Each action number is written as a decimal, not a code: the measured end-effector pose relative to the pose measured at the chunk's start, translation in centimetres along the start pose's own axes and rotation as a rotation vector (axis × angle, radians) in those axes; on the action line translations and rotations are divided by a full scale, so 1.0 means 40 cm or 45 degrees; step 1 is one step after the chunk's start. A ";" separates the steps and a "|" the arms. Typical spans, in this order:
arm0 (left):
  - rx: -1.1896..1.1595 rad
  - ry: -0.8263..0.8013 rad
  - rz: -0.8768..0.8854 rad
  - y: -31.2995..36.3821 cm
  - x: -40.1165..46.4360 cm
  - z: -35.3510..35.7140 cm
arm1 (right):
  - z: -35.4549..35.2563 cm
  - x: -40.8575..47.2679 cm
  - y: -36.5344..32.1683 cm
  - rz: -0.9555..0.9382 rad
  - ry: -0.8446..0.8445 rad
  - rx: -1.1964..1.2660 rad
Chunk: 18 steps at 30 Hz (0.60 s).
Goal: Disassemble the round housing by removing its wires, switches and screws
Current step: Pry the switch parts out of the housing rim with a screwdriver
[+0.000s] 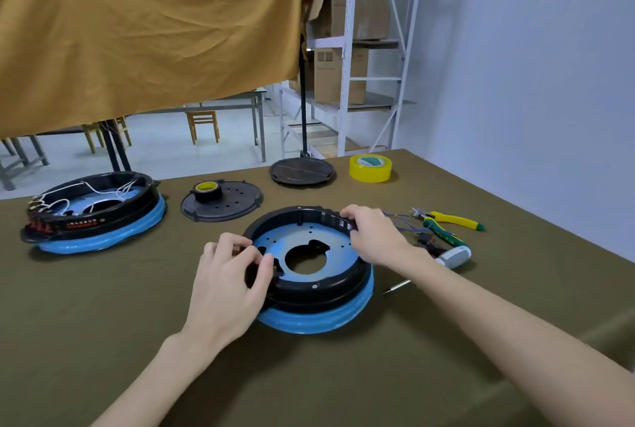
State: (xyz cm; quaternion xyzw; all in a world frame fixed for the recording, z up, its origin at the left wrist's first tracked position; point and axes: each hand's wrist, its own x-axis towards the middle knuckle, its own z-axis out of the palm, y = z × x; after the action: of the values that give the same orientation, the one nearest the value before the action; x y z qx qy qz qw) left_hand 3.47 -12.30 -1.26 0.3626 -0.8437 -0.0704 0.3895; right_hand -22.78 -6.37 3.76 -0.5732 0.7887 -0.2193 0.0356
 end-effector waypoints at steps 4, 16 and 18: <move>-0.025 -0.087 0.333 -0.031 -0.014 -0.016 | -0.032 0.053 0.013 -0.099 -0.011 0.125; -0.163 -0.085 0.298 0.029 -0.012 0.004 | 0.015 -0.161 -0.095 -0.538 -0.193 0.117; -0.202 -0.087 0.299 0.032 -0.016 0.005 | 0.014 -0.173 -0.093 -0.590 -0.164 0.152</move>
State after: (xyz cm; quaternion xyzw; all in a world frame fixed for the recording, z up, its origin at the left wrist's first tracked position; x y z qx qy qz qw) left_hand 2.90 -10.98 -1.26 0.2269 -0.8849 -0.1032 0.3934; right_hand -16.95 -1.09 3.33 -0.7484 0.6180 -0.2309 0.0686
